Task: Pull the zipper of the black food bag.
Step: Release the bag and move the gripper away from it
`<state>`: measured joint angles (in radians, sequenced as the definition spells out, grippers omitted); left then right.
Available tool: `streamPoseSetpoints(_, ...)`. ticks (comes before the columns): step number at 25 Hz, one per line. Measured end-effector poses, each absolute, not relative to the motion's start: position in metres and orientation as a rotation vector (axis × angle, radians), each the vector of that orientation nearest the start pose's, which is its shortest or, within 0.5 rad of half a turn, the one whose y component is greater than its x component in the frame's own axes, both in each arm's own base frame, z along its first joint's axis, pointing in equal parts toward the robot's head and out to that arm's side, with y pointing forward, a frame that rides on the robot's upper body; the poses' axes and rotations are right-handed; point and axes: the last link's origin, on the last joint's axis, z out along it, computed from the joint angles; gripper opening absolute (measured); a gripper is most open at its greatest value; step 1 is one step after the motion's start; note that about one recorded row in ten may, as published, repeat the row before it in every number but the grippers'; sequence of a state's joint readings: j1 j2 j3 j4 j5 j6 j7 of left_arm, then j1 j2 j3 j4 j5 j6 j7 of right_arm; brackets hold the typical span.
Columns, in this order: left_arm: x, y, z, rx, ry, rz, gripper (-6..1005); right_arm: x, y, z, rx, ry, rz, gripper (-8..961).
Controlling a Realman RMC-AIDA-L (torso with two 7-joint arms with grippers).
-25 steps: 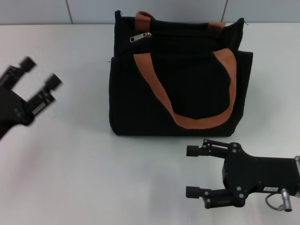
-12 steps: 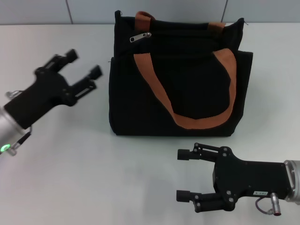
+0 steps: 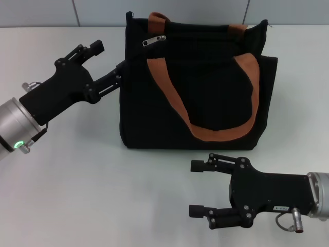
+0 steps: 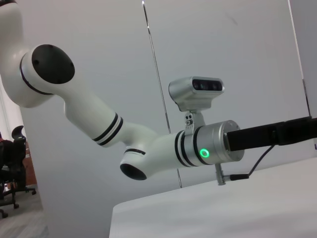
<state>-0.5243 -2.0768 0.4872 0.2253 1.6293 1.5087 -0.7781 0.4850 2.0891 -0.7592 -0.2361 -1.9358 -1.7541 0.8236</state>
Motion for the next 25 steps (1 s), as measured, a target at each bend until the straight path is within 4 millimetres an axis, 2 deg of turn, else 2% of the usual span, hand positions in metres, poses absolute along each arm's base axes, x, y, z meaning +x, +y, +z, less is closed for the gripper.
streamPoseSetpoints(8,-0.264,0.331,-0.02,-2.28,-0.376,-1.036,816,0.257,0.246,-0.065,-2.87,0.283,1.088,843)
streamPoseSetpoints(11,-0.253,0.34,-0.03,-2.362,-0.313,-0.974,815,0.256,0.247,-0.065,-2.866,0.275,1.087,843)
streamPoseSetpoints(14,-0.252,0.342,-0.031,-2.36,-0.309,-0.967,815,0.255,0.248,-0.065,-2.858,0.267,1.09,842)
streamPoseSetpoints(20,-0.252,0.353,-0.015,-2.237,-0.32,-1.013,815,0.256,0.251,-0.064,-2.832,0.275,1.088,839)
streamPoseSetpoints(25,-0.254,0.354,-0.01,-2.219,-0.32,-1.009,815,0.257,0.251,-0.066,-2.829,0.287,1.078,836)
